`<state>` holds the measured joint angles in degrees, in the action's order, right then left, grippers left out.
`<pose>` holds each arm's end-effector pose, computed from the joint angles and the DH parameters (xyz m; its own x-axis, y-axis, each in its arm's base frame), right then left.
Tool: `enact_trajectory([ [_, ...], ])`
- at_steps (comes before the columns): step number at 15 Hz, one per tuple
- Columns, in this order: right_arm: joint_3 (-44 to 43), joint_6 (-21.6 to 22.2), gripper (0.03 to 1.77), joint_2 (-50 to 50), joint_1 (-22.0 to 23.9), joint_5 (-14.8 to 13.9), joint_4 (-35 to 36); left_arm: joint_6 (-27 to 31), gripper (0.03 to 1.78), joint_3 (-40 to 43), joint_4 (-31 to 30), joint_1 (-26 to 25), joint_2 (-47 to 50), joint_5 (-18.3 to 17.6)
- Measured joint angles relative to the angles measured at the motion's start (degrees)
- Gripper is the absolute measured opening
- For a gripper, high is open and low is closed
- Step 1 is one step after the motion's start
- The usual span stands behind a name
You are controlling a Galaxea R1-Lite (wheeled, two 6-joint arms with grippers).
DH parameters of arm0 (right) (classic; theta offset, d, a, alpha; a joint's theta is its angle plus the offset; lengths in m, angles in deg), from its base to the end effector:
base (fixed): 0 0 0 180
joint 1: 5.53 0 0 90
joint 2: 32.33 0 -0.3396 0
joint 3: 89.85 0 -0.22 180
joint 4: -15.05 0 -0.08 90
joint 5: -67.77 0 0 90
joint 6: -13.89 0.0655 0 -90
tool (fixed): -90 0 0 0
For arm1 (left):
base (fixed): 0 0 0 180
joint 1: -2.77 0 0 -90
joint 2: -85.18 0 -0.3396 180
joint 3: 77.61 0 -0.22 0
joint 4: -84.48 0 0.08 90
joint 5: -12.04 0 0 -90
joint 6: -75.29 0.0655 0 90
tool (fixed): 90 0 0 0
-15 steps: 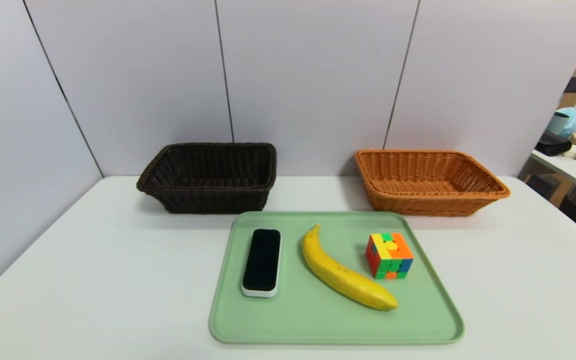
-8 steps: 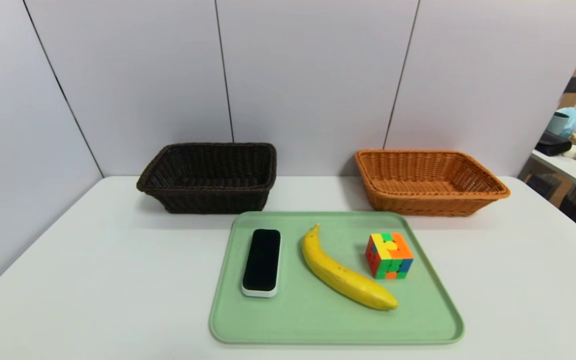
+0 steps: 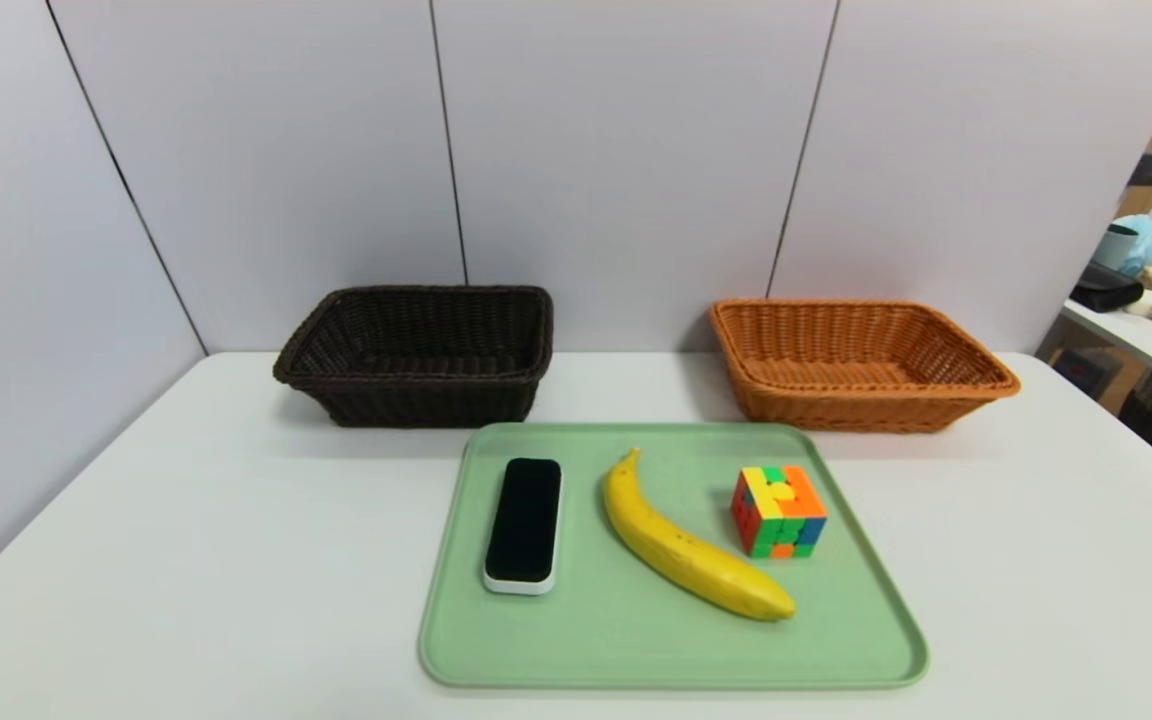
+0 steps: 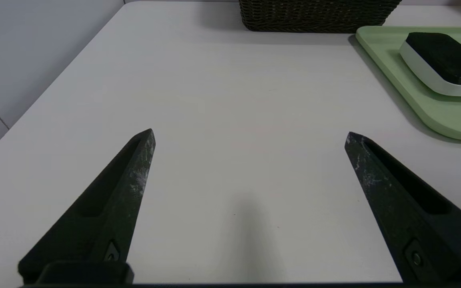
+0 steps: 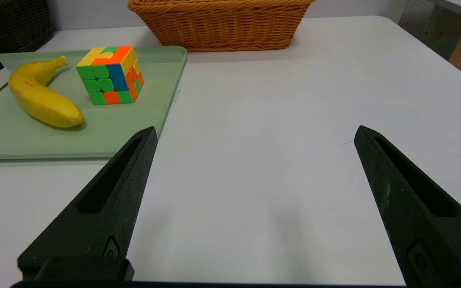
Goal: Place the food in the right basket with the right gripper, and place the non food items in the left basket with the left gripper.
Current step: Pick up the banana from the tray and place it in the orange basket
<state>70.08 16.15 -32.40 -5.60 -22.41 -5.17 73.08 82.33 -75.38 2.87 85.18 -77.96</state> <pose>0.0124 -0.0002 0.0751 1.0000 -0.0019 -0.0014 0.0020 0.9992 0.0394 0.0126 0.0000 0.0753 1.0000 -0.0017 -0.0014 0.0017 0.9993 -0.0386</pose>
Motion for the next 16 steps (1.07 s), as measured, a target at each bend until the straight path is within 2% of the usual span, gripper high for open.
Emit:
enact_trajectory([
  [16, 0.0, 0.02, 1.7, 0.0, 0.0, 0.0, 0.05, -0.22, 1.69, 0.0, -0.07, 0.0, 0.0, 0.07],
])
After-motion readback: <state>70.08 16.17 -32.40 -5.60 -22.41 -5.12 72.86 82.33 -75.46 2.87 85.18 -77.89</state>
